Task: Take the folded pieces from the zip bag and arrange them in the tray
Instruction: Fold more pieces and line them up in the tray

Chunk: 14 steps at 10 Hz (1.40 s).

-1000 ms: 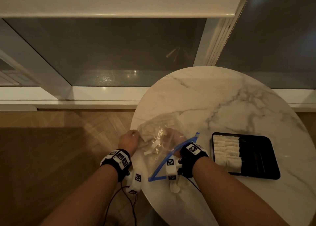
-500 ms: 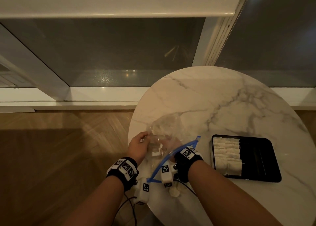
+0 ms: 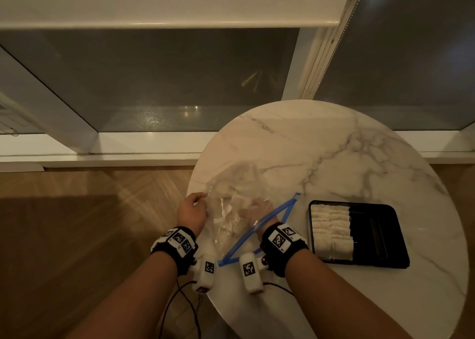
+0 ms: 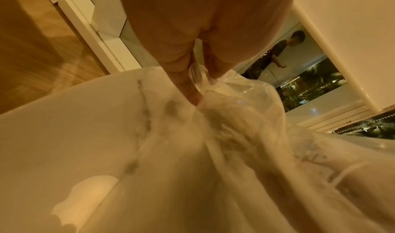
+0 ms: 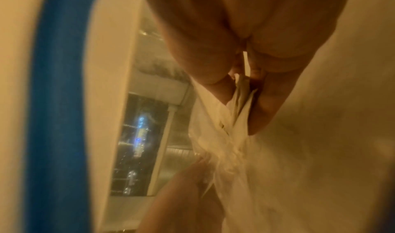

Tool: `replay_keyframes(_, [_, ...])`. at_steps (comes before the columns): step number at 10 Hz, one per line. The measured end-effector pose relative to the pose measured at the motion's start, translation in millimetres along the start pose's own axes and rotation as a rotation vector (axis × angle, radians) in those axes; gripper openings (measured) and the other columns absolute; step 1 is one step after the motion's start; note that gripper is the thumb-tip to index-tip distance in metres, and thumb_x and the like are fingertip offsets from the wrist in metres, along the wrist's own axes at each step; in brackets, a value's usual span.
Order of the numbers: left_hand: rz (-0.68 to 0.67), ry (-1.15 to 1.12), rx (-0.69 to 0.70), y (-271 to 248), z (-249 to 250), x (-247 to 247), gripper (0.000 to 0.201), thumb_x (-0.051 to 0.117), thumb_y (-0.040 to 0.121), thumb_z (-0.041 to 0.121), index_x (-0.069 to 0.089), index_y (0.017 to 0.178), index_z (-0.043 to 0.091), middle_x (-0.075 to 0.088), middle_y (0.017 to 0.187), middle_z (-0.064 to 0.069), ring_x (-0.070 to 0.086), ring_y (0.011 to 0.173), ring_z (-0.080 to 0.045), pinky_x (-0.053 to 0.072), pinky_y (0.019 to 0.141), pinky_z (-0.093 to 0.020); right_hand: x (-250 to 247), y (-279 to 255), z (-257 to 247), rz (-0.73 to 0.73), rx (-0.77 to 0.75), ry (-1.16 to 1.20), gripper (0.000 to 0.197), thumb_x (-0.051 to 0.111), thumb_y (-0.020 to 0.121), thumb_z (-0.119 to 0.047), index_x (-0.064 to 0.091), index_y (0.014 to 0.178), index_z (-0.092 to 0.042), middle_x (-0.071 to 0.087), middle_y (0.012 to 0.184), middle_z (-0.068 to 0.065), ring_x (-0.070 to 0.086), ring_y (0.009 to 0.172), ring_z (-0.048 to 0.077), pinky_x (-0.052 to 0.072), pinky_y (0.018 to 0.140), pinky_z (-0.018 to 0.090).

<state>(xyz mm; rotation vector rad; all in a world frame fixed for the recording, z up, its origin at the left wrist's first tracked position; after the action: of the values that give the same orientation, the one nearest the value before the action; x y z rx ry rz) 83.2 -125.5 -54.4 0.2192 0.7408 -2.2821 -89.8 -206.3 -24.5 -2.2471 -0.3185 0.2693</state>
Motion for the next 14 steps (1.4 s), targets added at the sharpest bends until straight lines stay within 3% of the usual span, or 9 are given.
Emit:
replay_keyframes(1, [0.033,0.029,0.018,4,2,0,0.019,0.053,0.101,0.016,0.07,0.111,0.014,0.067,0.097,0.002,0.067,0.081,-0.019,0.061,0.081,-0.039,-11,-13,8,0.027,-0.095,0.052,0.03,0.061,0.092,-0.008,0.06,0.122,-0.003,0.062,0.125,0.016,0.062,0.107,0.026,0.053,0.084,0.03])
replay_keyframes(3, [0.081,0.09,0.055,4,1,3,0.018,0.053,0.1,0.019,0.07,0.108,0.016,0.07,0.103,-0.005,0.069,0.088,-0.025,0.059,0.084,-0.041,-44,-34,22,0.089,-0.208,-0.109,0.006,0.069,0.084,-0.015,0.063,0.083,-0.016,0.069,0.086,0.007,0.069,0.081,0.025,0.061,0.072,0.044])
replay_keyframes(4, [0.087,0.085,0.033,0,1,2,0.021,0.053,0.101,0.021,0.068,0.114,0.016,0.07,0.11,-0.008,0.068,0.099,-0.03,0.058,0.09,-0.045,-67,-54,29,0.022,-0.235,-0.062,0.015,0.079,0.073,-0.024,0.069,0.083,-0.019,0.072,0.08,0.011,0.071,0.079,0.032,0.06,0.072,0.054])
replay_keyframes(5, [0.083,0.078,0.022,-9,5,4,0.031,0.053,0.1,0.028,0.062,0.129,0.019,0.066,0.124,-0.009,0.063,0.112,-0.031,0.053,0.1,-0.049,-91,-70,35,-0.095,-0.183,0.111,0.013,0.071,0.086,-0.001,0.068,0.096,-0.008,0.074,0.091,0.019,0.072,0.087,0.034,0.058,0.081,0.057])
replay_keyframes(7, [0.269,0.129,0.104,-58,20,-2,0.043,0.06,0.093,0.028,0.053,0.135,0.03,0.053,0.139,-0.003,0.052,0.126,-0.028,0.047,0.106,-0.053,-142,-86,56,-0.301,-0.053,0.24,0.026,0.065,0.089,0.003,0.061,0.115,0.003,0.072,0.108,0.021,0.071,0.1,0.034,0.058,0.086,0.05])
replay_keyframes(8, [0.343,0.031,0.196,-119,36,7,0.031,0.06,0.095,0.02,0.055,0.123,0.033,0.05,0.126,0.007,0.052,0.115,-0.018,0.049,0.095,-0.039,-165,-91,65,-0.406,-0.034,0.256,0.028,0.063,0.09,0.004,0.061,0.118,0.002,0.072,0.111,0.02,0.07,0.102,0.032,0.059,0.08,0.042])
replay_keyframes(10, [-0.123,-0.117,0.184,-221,36,58,0.02,0.055,0.102,0.019,0.071,0.09,0.019,0.069,0.087,-0.007,0.063,0.079,-0.024,0.053,0.068,-0.031,-204,-103,62,-0.466,-0.064,0.217,0.029,0.066,0.088,0.003,0.06,0.117,0.002,0.072,0.11,0.02,0.07,0.097,0.028,0.059,0.076,0.038])
replay_keyframes(12, [-0.528,-0.37,-0.419,-257,16,109,0.07,0.036,0.093,0.073,0.072,0.119,0.018,0.073,0.112,-0.012,0.07,0.103,-0.034,0.058,0.087,-0.051,-214,-105,69,-0.537,-0.067,0.11,0.031,0.066,0.089,0.003,0.061,0.119,0.0,0.071,0.11,0.019,0.071,0.096,0.027,0.059,0.076,0.037])
replay_keyframes(14, [-0.584,-0.655,-0.41,-277,7,138,0.048,0.048,0.099,0.046,0.064,0.134,0.015,0.066,0.13,-0.019,0.062,0.123,-0.037,0.042,0.108,-0.063,-204,-103,88,-0.557,-0.154,-0.158,0.028,0.072,0.087,-0.005,0.064,0.114,-0.008,0.072,0.105,0.02,0.072,0.096,0.033,0.059,0.084,0.051])
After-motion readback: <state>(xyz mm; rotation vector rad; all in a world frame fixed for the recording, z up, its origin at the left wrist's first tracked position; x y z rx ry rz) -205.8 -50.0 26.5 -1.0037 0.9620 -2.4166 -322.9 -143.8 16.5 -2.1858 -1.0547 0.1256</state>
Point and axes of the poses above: each hand's wrist, its own y-axis towards the middle knuckle, its own x-axis out of the palm, z = x × y, the point moved 2 cm from there along y, towards the middle knuckle
